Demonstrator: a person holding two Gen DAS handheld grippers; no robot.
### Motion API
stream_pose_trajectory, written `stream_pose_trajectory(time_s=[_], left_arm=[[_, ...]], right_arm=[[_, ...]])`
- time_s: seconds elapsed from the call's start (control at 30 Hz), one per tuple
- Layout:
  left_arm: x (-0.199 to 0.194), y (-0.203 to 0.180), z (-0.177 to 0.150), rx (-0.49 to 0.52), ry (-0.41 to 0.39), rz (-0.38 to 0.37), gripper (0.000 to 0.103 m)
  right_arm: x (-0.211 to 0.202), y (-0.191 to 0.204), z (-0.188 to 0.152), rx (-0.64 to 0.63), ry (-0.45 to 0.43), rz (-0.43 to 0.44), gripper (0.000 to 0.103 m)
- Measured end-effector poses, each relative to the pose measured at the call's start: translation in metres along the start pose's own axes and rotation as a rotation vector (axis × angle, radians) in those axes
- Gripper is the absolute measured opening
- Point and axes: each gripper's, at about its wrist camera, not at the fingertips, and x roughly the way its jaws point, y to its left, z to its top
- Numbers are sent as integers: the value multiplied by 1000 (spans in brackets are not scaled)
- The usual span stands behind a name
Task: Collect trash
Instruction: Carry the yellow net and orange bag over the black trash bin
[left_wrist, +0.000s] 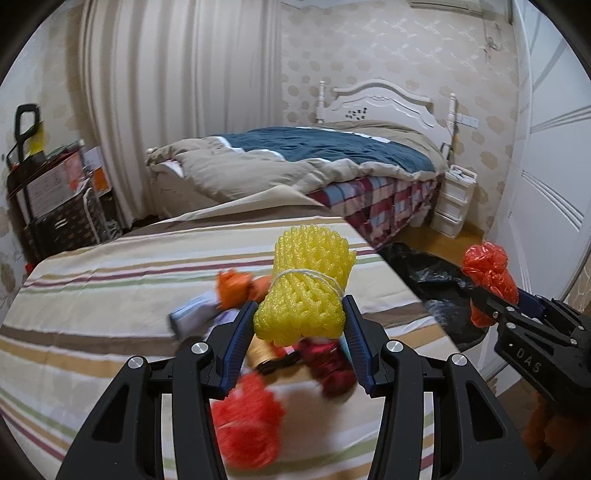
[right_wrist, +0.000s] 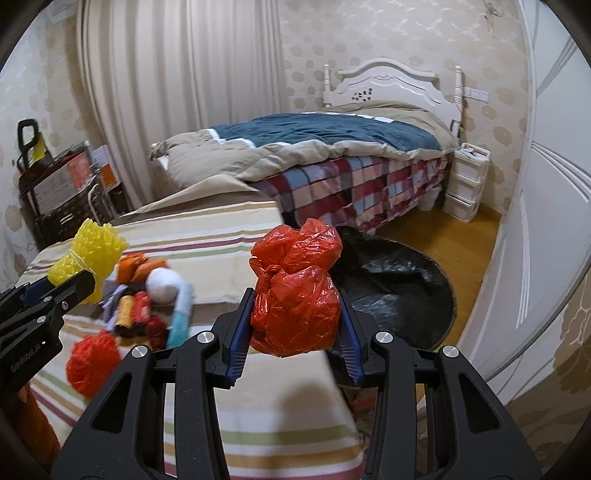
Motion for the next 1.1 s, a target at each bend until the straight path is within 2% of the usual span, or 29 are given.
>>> stream_pose_trajectory(time_s=[0.17, 0.53, 1.1], left_arm=[[21, -28, 11, 35, 2, -19, 49], [77, -74, 21, 50, 67, -68, 49], [133, -119, 21, 109, 144, -49, 49]], right_arm=[[18, -18, 6, 13, 2, -31, 41], [57, -64, 12, 78, 17, -71, 41], [98, -100, 15, 120, 64, -81, 42]])
